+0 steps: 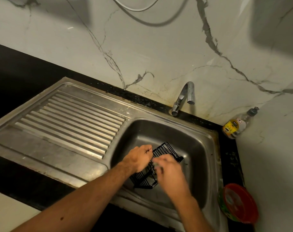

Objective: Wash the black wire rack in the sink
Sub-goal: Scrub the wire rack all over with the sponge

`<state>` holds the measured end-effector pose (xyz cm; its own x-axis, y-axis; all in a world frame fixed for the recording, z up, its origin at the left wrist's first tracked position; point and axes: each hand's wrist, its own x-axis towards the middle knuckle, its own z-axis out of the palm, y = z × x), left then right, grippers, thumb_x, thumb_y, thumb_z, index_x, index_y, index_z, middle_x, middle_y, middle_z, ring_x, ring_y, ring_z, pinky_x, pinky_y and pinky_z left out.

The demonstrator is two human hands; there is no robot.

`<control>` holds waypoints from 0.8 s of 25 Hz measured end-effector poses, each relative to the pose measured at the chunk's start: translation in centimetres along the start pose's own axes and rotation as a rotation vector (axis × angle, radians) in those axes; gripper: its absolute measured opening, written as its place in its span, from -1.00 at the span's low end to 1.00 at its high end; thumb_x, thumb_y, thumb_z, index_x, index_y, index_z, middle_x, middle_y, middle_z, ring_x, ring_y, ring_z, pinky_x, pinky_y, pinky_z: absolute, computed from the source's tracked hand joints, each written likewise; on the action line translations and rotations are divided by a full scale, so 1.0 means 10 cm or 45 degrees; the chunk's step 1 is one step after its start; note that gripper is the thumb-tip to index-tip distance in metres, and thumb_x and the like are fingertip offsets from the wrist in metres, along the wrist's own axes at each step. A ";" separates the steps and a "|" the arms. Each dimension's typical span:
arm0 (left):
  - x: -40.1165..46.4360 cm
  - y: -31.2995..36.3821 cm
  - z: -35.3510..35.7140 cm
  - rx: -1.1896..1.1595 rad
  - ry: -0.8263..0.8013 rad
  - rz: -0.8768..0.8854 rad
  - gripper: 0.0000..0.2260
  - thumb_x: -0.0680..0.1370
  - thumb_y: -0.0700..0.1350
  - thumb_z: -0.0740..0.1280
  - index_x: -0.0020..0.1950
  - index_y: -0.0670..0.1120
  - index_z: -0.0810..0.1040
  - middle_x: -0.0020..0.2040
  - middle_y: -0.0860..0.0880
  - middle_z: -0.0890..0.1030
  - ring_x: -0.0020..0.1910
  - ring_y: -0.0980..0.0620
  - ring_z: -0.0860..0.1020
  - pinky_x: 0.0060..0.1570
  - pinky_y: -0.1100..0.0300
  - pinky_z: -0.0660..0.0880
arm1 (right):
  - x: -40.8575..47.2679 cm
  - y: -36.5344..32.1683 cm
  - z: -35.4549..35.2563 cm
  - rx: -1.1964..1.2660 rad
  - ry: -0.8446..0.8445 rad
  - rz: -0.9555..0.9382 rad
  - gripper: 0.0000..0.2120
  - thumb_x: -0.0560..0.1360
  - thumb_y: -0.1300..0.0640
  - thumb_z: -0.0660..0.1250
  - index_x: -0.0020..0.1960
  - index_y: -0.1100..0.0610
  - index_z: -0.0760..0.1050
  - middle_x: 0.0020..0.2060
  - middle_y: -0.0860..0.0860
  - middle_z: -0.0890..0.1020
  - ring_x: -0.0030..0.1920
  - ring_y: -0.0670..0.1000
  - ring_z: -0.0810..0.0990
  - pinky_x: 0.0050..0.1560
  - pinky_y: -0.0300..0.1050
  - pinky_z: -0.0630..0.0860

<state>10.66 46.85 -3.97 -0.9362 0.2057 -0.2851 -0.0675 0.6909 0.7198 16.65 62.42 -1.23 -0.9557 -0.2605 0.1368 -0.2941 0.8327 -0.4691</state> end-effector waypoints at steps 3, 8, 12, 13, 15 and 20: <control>0.01 0.00 -0.02 -0.003 0.016 0.015 -0.79 0.55 0.04 0.08 -0.21 0.00 0.38 -0.31 0.02 0.52 -0.24 -0.06 0.48 -0.14 -0.01 0.47 | -0.20 -0.02 0.04 -0.001 -0.039 -0.197 -0.71 0.41 0.35 0.44 0.03 0.02 0.70 -0.03 -0.14 0.62 0.00 -0.18 0.55 0.12 -0.39 0.49; 0.00 -0.01 0.01 -0.043 0.005 -0.007 -0.80 0.61 0.00 0.16 -0.22 0.05 0.39 -0.32 0.05 0.54 -0.33 0.05 0.46 -0.27 0.11 0.42 | 0.02 0.41 -0.17 -0.080 0.102 -0.016 -0.62 0.33 0.49 0.39 -0.03 0.07 0.70 -0.07 -0.06 0.66 -0.03 -0.10 0.58 0.15 -0.22 0.53; 0.04 0.03 -0.01 -0.047 0.013 -0.043 -0.80 0.61 0.02 0.17 -0.20 0.05 0.42 -0.29 0.04 0.58 -0.31 0.05 0.50 -0.27 0.12 0.43 | 0.13 0.44 -0.17 -0.113 0.154 0.219 -0.73 0.54 0.29 0.30 0.14 0.08 0.67 0.06 -0.03 0.62 0.03 -0.08 0.57 0.25 -0.13 0.50; 0.04 0.05 -0.01 -0.040 0.006 -0.045 -0.80 0.62 0.03 0.17 -0.19 0.06 0.43 -0.27 0.04 0.59 -0.29 0.04 0.51 -0.24 0.11 0.45 | 0.06 0.37 -0.10 -0.089 0.158 0.224 -0.75 0.53 0.28 0.31 0.10 0.06 0.68 0.02 -0.06 0.60 -0.02 -0.12 0.56 0.21 -0.15 0.52; 0.04 0.06 -0.01 0.000 -0.017 -0.035 -0.82 0.60 0.04 0.19 -0.19 0.07 0.42 -0.21 0.02 0.60 -0.21 -0.03 0.56 -0.17 0.07 0.49 | -0.13 0.18 -0.03 -0.033 0.086 0.139 -0.74 0.47 0.27 0.31 0.01 0.03 0.70 -0.05 -0.12 0.59 -0.05 -0.14 0.54 0.14 -0.22 0.52; 0.04 0.05 -0.03 0.024 -0.065 0.003 -0.86 0.56 -0.01 0.21 -0.19 0.02 0.42 -0.21 -0.01 0.62 -0.14 -0.14 0.60 -0.12 0.05 0.51 | 0.16 0.49 -0.17 -0.106 0.219 0.235 -0.81 0.52 0.25 0.35 0.05 0.10 0.70 -0.03 0.00 0.67 0.01 0.02 0.59 0.18 -0.14 0.48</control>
<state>10.14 47.07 -3.51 -0.9176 0.2419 -0.3154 -0.0584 0.7029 0.7089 13.66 66.96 -1.79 -0.9785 -0.0195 0.2054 -0.1076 0.8977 -0.4272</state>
